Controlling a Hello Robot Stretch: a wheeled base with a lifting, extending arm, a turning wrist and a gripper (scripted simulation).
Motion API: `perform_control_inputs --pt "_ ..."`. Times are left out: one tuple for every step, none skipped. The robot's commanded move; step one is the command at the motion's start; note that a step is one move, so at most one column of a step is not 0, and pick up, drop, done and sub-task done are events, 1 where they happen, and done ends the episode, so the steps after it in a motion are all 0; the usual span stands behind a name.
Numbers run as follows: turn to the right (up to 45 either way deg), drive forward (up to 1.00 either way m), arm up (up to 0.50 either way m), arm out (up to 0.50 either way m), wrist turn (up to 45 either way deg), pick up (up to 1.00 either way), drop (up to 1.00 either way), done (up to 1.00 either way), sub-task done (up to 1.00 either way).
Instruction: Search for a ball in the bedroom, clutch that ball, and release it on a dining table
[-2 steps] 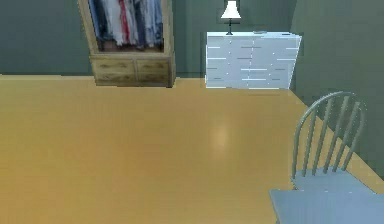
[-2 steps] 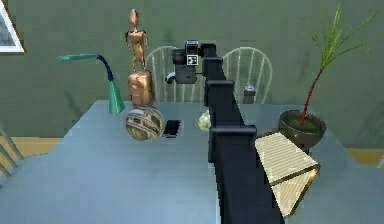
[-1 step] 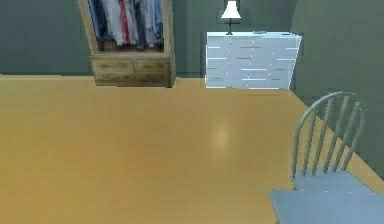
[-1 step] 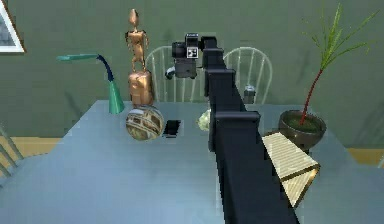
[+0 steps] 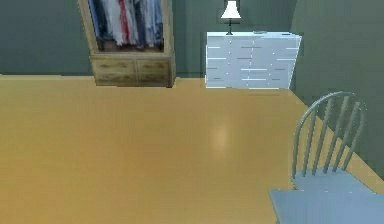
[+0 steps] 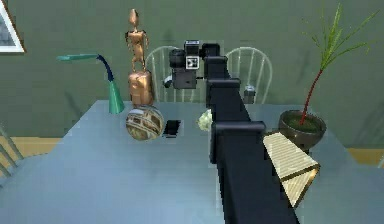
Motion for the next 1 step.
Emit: perform_control_inputs --pt "0.0 0.00 0.00 0.00 0.0 0.00 0.00 1.00 0.00"
